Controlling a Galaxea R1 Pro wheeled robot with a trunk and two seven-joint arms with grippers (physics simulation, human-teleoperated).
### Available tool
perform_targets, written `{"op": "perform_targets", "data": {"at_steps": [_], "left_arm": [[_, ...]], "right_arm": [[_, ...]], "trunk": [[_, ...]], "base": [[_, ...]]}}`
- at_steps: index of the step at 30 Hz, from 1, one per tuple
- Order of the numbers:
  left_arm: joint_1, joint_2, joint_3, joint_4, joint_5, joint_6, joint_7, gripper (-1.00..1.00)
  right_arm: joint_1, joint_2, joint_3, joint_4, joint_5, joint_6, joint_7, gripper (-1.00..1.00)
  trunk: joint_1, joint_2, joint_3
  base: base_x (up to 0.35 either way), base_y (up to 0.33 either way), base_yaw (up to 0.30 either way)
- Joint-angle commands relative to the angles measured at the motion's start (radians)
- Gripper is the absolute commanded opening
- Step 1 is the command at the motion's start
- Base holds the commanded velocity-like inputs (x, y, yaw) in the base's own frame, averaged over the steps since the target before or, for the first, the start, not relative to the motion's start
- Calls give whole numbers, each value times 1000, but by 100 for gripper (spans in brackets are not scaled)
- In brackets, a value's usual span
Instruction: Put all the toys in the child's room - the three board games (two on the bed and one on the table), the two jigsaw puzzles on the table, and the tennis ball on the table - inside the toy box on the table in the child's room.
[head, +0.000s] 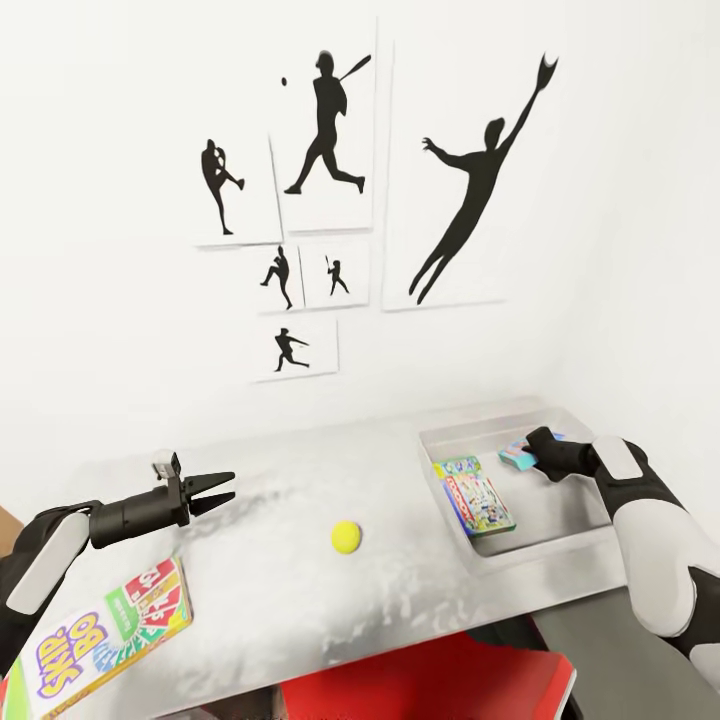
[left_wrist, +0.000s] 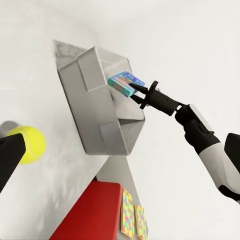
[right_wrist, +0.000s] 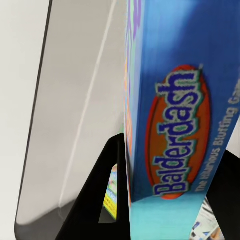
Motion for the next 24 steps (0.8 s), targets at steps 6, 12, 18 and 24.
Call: {"op": "perform_targets", "data": {"at_steps": [6,12,18,24], "left_arm": [[-1,1,-2,0,2,3,-2,100],[-1,1,-2,0,2,3,-2,100],[-1,0,-2,0,1,3,-2,100],[-1,-1,-2,0,0,3,-2,100]], "right_arm": [[-2,2,-6,-1,-11,2,-9,-100],[-2,2,-7,-2,-12,0,-9,-100],[-2,2,-8,-2,-11,0,-9,-100],[-2,2,-9,-2,-13,1,-9,-100]], "trunk": [[1,-2,-12],[1,-2,-22],[1,-2,-31],[1,-2,-33]], "base": [[0,0,0],[0,0,0],[0,0,0],[0,0,0]]}}
